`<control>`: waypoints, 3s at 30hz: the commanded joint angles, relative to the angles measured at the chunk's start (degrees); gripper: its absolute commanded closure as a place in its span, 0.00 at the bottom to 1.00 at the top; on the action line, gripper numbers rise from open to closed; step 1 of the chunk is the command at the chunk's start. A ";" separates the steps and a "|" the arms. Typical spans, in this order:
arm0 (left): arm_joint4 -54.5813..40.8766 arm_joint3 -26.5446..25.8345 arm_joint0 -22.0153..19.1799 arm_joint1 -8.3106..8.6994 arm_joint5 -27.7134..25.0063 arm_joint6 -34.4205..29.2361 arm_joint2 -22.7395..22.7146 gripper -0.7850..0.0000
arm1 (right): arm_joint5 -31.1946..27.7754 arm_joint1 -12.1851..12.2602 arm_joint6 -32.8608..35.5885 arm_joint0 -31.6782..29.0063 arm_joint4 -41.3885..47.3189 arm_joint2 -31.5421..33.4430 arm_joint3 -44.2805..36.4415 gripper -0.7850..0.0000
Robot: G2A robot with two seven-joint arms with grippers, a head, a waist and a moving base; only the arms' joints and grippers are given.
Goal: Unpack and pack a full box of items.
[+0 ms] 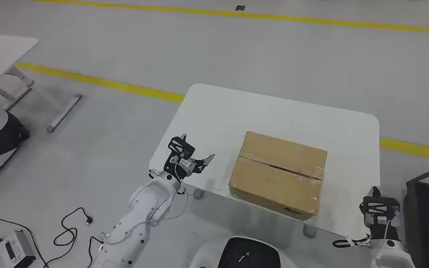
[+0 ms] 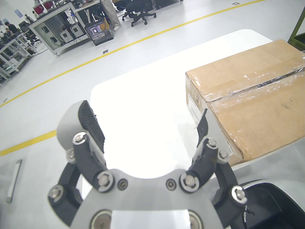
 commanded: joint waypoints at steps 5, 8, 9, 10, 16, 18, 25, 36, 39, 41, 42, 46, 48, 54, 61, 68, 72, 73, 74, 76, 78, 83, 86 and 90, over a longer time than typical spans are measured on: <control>0.00 0.00 0.00 0.00 0.00 0.00 0.00 0.00 | 0.16 -0.22 -0.25 0.30 0.10 -0.21 1.08 1.00; 0.00 0.00 0.00 0.00 0.00 0.00 0.00 0.00 | -0.08 -0.39 -0.53 0.78 0.19 -0.89 2.19 1.00; 0.00 0.00 0.00 0.00 0.00 0.00 0.00 0.00 | -0.20 -0.45 -0.77 1.06 0.24 -1.18 2.64 1.00; 0.00 0.00 0.00 0.00 0.00 0.00 0.00 0.00 | -0.54 -0.51 -1.05 1.35 0.18 -1.59 3.21 1.00; 0.00 0.00 0.00 0.00 0.00 0.00 0.00 0.00 | -2.75 -1.00 -2.81 4.19 0.05 -4.86 7.99 1.00; 0.00 0.00 0.00 0.00 0.00 0.00 0.00 0.00 | -4.32 -1.28 -3.17 5.46 1.08 -6.52 10.00 1.00; 0.00 0.00 0.00 0.00 0.00 0.00 0.00 0.00 | -7.01 -2.28 -4.07 9.96 3.64 -11.19 16.50 1.00; 0.00 0.00 0.00 0.00 0.00 0.00 0.00 0.00 | -10.81 -3.94 -5.92 15.70 8.30 -17.22 23.34 1.00; 0.00 0.00 0.00 0.00 0.00 0.00 0.00 0.00 | -11.05 -4.28 -6.00 16.81 8.47 -18.37 23.93 1.00; 0.00 0.00 0.00 0.00 0.00 0.00 0.00 0.00 | -11.20 -4.50 -5.97 17.63 8.46 -19.11 24.34 1.00; 0.00 0.00 0.00 0.00 0.00 0.00 0.00 0.00 | -11.38 -4.62 -6.05 18.09 8.52 -19.50 24.44 1.00; 0.00 0.00 0.00 0.00 0.00 0.00 0.00 0.00 | -11.84 -5.13 -5.98 19.97 8.48 -21.15 25.23 1.00; 0.00 0.00 0.00 0.00 0.00 0.00 0.00 0.00 | -11.29 -5.36 -5.65 20.99 7.69 -21.93 26.00 1.00; 0.00 0.00 0.00 0.00 0.00 0.00 0.00 0.00 | -8.99 -5.77 -7.23 21.93 6.60 -22.55 26.74 1.00; 0.00 0.00 0.00 0.00 0.00 0.00 0.00 0.00 | -4.94 -4.86 -8.35 17.67 5.21 -17.73 21.22 1.00; -0.77 -1.01 -0.42 -0.13 -0.93 0.24 1.38 0.00 | -3.52 -3.78 -7.14 11.76 3.89 -12.23 13.77 1.00; 0.74 -2.30 -2.05 -0.34 -1.88 0.00 4.43 0.00 | -3.83 -3.32 -6.64 9.63 2.60 -9.93 11.54 1.00; 1.21 -2.67 -2.62 -0.39 -2.23 -0.43 5.31 0.00 | -3.96 -3.22 -6.64 9.17 2.39 -9.39 11.21 1.00; 1.51 -2.91 -3.19 -0.46 -2.29 -0.99 6.09 0.00 | -3.99 -3.15 -6.65 8.77 2.36 -8.87 10.90 1.00; 2.47 -3.77 -4.72 -0.66 -2.29 -2.42 8.25 0.00 | -3.71 -3.03 -6.68 8.00 2.70 -7.65 10.50 1.00; 3.21 -4.15 -6.39 -0.92 -2.20 -3.67 10.63 0.00 | -3.75 -2.90 -6.78 7.19 3.00 -6.51 10.11 1.00; 5.45 -3.83 -10.27 -1.64 -2.59 -6.58 16.96 0.00 | -3.45 -2.55 -6.85 5.44 3.61 -3.25 10.14 1.00; 5.47 -3.47 -11.15 -1.80 -4.27 -7.02 18.89 0.00 | -3.65 -2.43 -6.77 4.95 4.37 -1.71 10.39 1.00; 5.47 -3.47 -11.15 -1.80 -4.27 -7.02 18.89 0.00 | -4.08 -2.37 -6.77 4.70 4.65 -0.91 10.47 1.00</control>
